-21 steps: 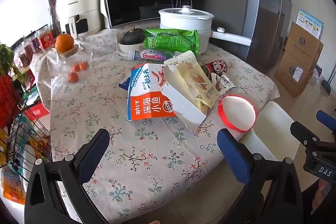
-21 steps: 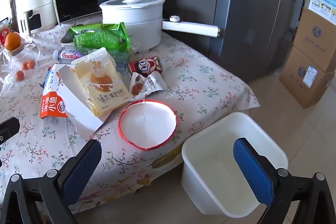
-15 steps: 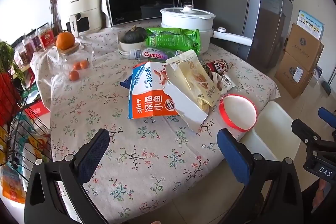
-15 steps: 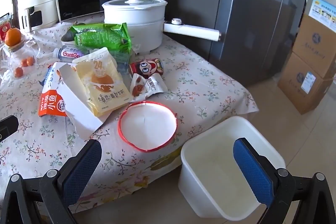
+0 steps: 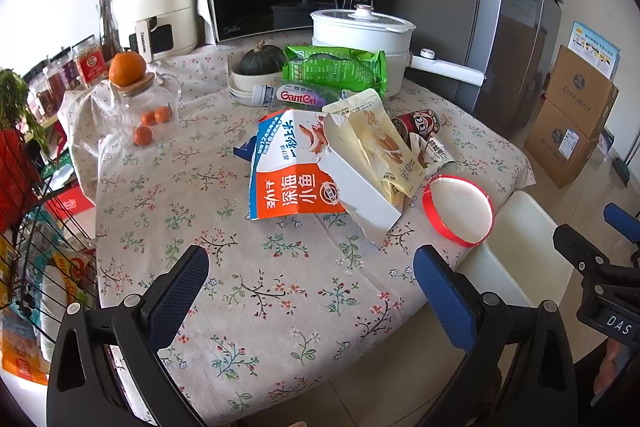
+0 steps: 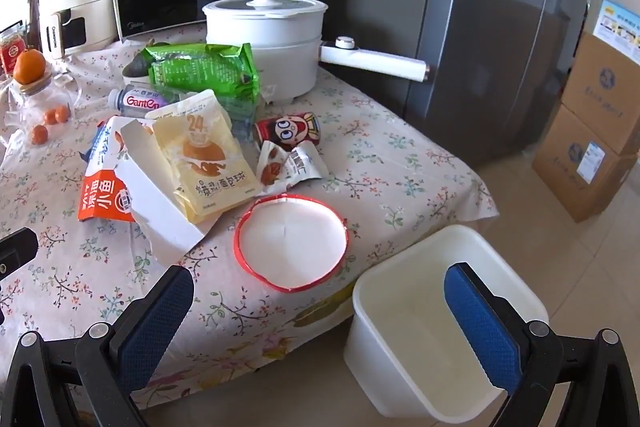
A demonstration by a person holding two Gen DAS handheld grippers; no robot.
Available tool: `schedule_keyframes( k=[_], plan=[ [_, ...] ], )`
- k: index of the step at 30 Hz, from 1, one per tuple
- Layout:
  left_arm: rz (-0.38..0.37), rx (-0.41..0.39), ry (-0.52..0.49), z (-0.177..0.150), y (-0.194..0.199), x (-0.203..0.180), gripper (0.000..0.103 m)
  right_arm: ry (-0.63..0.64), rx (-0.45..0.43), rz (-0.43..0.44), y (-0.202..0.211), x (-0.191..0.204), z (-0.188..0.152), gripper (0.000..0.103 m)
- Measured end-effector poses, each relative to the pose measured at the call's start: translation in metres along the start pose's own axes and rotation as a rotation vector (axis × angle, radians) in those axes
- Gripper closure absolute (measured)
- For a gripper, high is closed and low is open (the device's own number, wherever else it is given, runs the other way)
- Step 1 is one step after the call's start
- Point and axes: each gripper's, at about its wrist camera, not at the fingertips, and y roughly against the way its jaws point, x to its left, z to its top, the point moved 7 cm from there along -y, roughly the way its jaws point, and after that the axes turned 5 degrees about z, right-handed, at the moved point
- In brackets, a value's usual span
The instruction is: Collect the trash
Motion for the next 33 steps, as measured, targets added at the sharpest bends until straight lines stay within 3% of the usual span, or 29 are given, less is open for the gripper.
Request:
schedule_keyframes(
  k=[33],
  plan=[
    [-0.012, 0.007, -0.004, 0.0004, -0.0006, -0.004, 0.0, -0.007, -0.01, 0.013, 0.0041, 0.0044, 0.0031, 0.0]
  ],
)
